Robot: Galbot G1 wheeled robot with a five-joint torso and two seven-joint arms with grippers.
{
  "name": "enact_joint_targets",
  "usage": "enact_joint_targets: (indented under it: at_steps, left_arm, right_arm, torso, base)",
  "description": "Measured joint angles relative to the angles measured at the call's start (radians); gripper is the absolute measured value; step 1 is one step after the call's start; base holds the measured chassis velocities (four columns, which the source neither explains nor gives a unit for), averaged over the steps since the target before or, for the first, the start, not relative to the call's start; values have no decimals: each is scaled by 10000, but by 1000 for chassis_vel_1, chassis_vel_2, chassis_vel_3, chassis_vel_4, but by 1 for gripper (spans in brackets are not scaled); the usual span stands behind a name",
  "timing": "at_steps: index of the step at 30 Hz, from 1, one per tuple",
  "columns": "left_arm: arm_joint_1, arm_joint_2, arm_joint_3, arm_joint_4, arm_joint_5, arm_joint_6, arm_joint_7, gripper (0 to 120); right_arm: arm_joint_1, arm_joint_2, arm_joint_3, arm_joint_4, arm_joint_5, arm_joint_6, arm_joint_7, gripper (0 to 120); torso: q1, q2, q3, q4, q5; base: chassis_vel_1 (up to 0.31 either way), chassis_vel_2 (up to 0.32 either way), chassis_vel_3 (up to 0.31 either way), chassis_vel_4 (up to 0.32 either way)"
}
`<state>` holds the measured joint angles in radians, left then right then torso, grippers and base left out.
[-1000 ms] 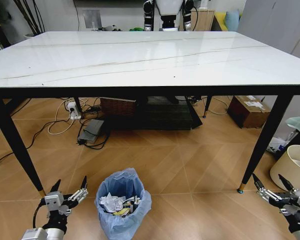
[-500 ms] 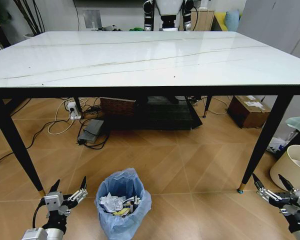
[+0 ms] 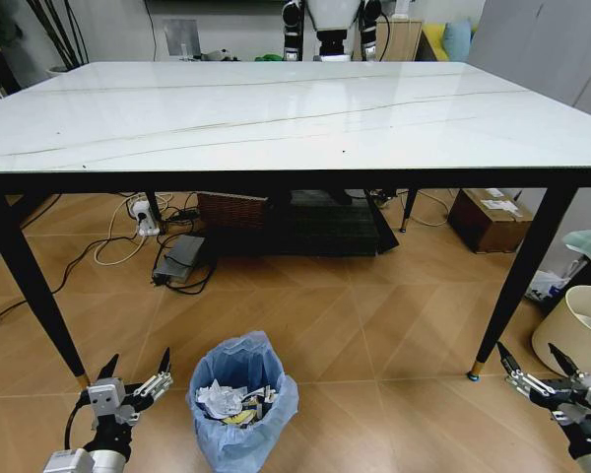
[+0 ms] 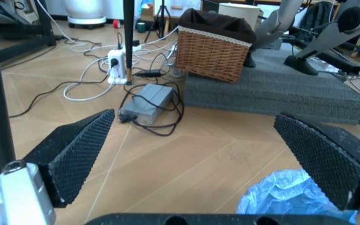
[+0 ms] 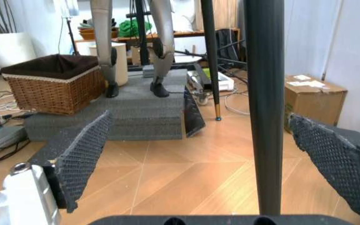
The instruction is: Pick up the trash bin and place the trash from the table into it.
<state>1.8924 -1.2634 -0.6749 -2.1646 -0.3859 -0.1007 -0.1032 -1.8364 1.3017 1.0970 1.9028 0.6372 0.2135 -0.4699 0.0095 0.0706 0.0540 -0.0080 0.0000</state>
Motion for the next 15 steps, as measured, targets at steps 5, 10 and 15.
enact_joint_targets:
  at_steps: [5,10,15]
  left_arm:
    - [-1,0,2,3,-4,3,-1,100]
    - [-1,0,2,6,-5,3,-4,100]
    - [-1,0,2,6,-6,4,-7,100]
  right_arm:
    - [0,0,0,0,0,0,0,100]
    - [0,0,0,0,0,0,0,100]
    - [0,0,0,0,0,0,0,100]
  torso:
    - [0,0,0,0,0]
    - [0,0,0,0,0]
    - [0,0,0,0,0]
  base:
    - [0,0,0,0]
    - [0,0,0,0]
    - [0,0,0,0]
